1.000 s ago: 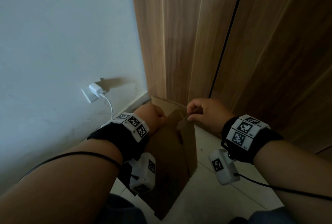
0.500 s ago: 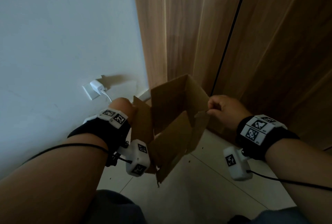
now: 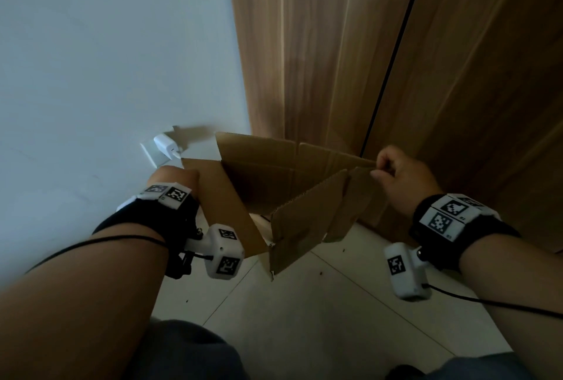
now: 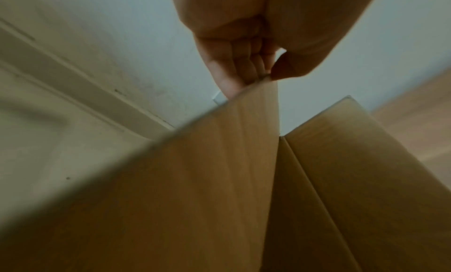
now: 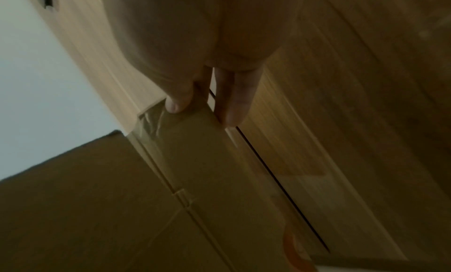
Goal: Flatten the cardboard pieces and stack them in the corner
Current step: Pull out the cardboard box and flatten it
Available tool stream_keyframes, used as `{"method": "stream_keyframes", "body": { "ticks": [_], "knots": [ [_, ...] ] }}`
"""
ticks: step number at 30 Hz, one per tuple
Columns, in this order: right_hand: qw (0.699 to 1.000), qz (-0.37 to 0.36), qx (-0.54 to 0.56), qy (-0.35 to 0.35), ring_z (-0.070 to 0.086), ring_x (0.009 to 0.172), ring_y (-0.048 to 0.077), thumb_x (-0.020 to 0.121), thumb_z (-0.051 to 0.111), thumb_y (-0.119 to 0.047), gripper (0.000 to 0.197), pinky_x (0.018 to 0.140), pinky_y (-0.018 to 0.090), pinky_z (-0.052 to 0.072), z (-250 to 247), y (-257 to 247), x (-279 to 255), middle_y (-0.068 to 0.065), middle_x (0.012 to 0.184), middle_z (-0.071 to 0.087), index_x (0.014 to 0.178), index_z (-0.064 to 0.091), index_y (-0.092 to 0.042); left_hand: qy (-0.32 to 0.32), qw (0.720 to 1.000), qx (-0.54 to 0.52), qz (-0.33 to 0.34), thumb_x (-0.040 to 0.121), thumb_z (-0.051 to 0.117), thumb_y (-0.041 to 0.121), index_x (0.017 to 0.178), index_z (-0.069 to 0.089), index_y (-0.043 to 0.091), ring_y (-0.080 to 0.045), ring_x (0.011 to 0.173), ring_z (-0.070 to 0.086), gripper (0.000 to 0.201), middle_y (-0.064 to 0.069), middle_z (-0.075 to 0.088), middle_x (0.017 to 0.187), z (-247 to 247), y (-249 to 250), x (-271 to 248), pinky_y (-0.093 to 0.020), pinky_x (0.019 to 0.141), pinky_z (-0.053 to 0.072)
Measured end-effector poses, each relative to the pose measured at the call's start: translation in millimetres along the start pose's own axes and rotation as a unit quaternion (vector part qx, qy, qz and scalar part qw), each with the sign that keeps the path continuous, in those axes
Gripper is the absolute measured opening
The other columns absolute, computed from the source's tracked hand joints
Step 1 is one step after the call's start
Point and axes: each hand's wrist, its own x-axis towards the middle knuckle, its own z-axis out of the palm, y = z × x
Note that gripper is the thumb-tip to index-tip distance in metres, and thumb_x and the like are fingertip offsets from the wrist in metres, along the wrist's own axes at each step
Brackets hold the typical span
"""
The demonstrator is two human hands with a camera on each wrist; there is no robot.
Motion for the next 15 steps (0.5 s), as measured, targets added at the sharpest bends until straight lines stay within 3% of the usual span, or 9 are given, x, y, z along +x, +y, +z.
{"method": "stream_keyframes", "body": {
  "ticks": [2,4,5,6,7,9,10,12,15],
  "knots": [
    [0.998,-0.005,0.056,0.006,0.06,0.087,0.028,0.09,0.053,-0.016,0.008,0.076,0.036,0.049,-0.5,-3.5,1.1,0.01,0.094,0.064,0.097,0.05,-0.018,-0.006,1.0,-0.015,-0.023,0.093,0.046,0.019,0.133,0.048,-0.002,-0.035,0.125,0.053,0.045,-0.022,0.052,0.138,-1.3,-1.8,-0.4,-0.04,0.096,0.047],
    [0.994,-0.007,0.106,-0.017,0.059,0.093,0.019,0.091,0.051,-0.013,0.021,0.079,0.03,0.045,1.2,-5.7,2.5,0.001,0.102,0.062,0.107,0.052,-0.026,0.015,0.998,-0.041,-0.046,0.096,0.041,0.017,0.138,0.039,-0.001,-0.034,0.131,0.046,0.046,-0.022,0.046,0.142,-4.5,-4.2,-1.5,-0.038,0.103,0.04],
    [0.993,-0.008,0.115,-0.027,0.058,0.095,0.017,0.092,0.05,-0.012,0.023,0.08,0.028,0.044,2.4,-6.3,3.2,-0.001,0.102,0.061,0.107,0.055,-0.028,0.016,0.999,-0.004,-0.039,0.096,0.041,0.018,0.138,0.038,0.0,-0.032,0.131,0.046,0.046,-0.021,0.046,0.142,-4.2,-7.4,-2.9,-0.036,0.104,0.038],
    [0.993,-0.008,0.117,-0.032,0.058,0.095,0.017,0.092,0.048,-0.011,0.023,0.08,0.028,0.044,3.6,-6.9,3.0,-0.002,0.1,0.061,0.102,0.058,-0.03,0.016,0.999,0.035,-0.003,0.095,0.042,0.019,0.135,0.042,0.001,-0.03,0.126,0.051,0.044,-0.019,0.05,0.138,-2.0,-7.5,-2.9,-0.033,0.1,0.041],
    [0.993,-0.009,0.116,-0.033,0.057,0.094,0.018,0.093,0.048,-0.011,0.022,0.079,0.028,0.043,4.8,-7.4,2.7,-0.001,0.098,0.061,0.095,0.059,-0.03,0.004,1.0,-0.01,-0.006,0.093,0.045,0.02,0.13,0.048,0.002,-0.027,0.114,0.058,0.041,-0.017,0.057,0.13,-1.4,-4.9,-5.5,-0.031,0.092,0.046],
    [0.994,-0.005,0.11,-0.028,0.057,0.091,0.018,0.093,0.047,-0.011,0.021,0.077,0.027,0.042,6.5,-8.8,2.1,0.0,0.094,0.061,0.09,0.06,-0.028,-0.045,0.977,-0.202,-0.051,0.094,0.044,0.017,0.121,0.053,0.0,-0.023,0.08,0.063,0.033,-0.017,0.066,0.109,-1.3,4.6,-16.8,-0.03,0.067,0.054],
    [0.994,0.0,0.106,-0.025,0.056,0.09,0.017,0.093,0.046,-0.012,0.021,0.077,0.027,0.042,7.2,-10.0,2.0,0.0,0.094,0.06,0.09,0.06,-0.026,-0.071,0.965,-0.245,-0.066,0.095,0.043,0.016,0.118,0.051,0.002,-0.022,0.072,0.06,0.028,-0.017,0.065,0.099,0.2,6.8,-23.3,-0.03,0.062,0.055],
    [0.995,0.007,0.097,-0.023,0.056,0.092,0.019,0.094,0.045,-0.013,0.02,0.081,0.032,0.047,8.8,-11.9,3.0,0.001,0.095,0.06,0.09,0.06,-0.025,-0.128,0.938,-0.312,-0.082,0.095,0.046,0.02,0.128,0.043,0.003,-0.025,0.078,0.062,0.038,-0.017,0.062,0.096,3.7,9.6,-26.8,-0.035,0.069,0.054],
    [0.994,0.02,0.106,-0.019,0.06,0.096,0.023,0.094,0.045,-0.014,0.022,0.089,0.044,0.053,10.8,-13.8,3.8,0.002,0.096,0.061,0.086,0.06,-0.027,-0.188,0.936,-0.293,-0.055,0.091,0.051,0.035,0.134,0.042,0.003,-0.032,0.103,0.061,0.055,-0.017,0.063,0.103,6.6,10.7,-31.9,-0.039,0.081,0.052]
  ]
}}
